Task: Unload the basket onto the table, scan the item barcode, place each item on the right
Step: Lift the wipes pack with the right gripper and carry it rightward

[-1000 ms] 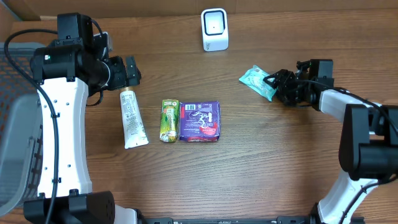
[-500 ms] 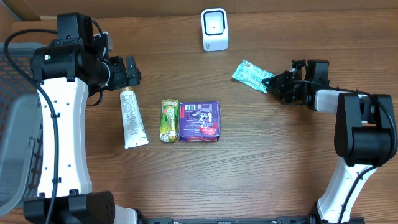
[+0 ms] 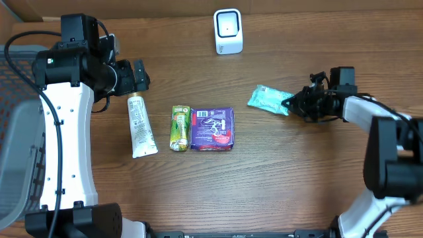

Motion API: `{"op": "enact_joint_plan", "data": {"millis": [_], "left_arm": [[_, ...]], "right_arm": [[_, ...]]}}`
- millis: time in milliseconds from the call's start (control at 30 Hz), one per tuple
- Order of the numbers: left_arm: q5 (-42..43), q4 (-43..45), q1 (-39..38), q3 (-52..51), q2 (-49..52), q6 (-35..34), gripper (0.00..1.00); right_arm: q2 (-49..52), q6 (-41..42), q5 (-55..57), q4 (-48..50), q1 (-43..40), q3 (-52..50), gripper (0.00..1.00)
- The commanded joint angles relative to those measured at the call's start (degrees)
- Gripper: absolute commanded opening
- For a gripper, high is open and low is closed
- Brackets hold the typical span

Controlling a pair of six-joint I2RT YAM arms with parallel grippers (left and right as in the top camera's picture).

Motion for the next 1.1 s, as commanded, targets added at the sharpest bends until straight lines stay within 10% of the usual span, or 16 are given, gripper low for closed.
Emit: {"op": "enact_joint_plan", "data": {"millis": [0, 667, 1067], "left_arm": [[0.4, 0.2, -0.1, 0.2, 0.6, -0.2, 1.0], [0.4, 0.2, -0.1, 0.2, 0.6, -0.2, 1.0], [0.4, 0.2, -0.1, 0.2, 0.6, -0.2, 1.0]], "right_arm": [[-8.1, -6.6, -0.5, -4.6, -0.2, 1.1, 0.04], [-23.2, -29.0, -14.0, -43.8, -0.2, 19.0, 0.04], [-23.2, -30.6, -22.6, -43.5, 1.2, 30.7, 0.04]]}}
